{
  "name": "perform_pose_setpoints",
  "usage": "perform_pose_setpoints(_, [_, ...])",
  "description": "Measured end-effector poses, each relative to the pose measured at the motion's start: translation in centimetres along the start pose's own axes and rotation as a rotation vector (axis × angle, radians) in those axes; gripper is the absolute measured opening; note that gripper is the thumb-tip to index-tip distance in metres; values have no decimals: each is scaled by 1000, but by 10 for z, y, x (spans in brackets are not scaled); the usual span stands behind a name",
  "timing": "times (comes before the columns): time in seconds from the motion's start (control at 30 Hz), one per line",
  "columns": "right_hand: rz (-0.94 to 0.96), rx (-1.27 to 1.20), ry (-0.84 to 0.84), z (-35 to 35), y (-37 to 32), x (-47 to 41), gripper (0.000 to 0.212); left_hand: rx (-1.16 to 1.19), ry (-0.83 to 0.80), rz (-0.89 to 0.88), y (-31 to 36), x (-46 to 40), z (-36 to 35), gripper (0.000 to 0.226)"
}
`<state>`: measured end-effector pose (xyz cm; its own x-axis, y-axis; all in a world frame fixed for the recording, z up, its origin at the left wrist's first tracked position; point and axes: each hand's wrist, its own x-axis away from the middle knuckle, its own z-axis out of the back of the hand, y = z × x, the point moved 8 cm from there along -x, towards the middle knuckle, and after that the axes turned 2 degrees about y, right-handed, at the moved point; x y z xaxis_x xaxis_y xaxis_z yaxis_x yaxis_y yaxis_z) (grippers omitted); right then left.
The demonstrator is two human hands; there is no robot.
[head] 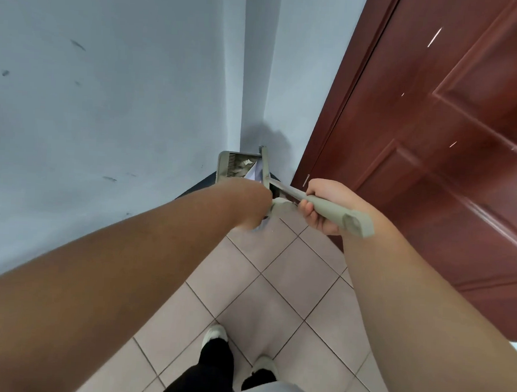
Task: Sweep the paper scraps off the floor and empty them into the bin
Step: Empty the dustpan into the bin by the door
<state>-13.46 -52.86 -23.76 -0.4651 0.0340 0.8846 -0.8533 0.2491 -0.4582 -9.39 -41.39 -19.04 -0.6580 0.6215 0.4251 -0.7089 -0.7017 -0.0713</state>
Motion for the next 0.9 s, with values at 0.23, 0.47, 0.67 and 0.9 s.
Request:
perform_pose_setpoints(0.23, [12, 46, -19, 8, 12, -2, 19, 14, -5, 53, 18, 1, -21, 16])
perform_pose_setpoints(0.47, [-13, 85, -146, 10, 21, 7, 27, -27, 13, 66, 29, 6, -24, 3])
perform_pose_setpoints(0.67, [68, -60, -129, 11, 22, 18, 19, -57, 1, 51, 42, 12, -29, 19])
perform_pose_setpoints(0.9, [60, -87, -86, 11, 26, 21, 18, -111, -22, -5, 54, 23, -29, 24])
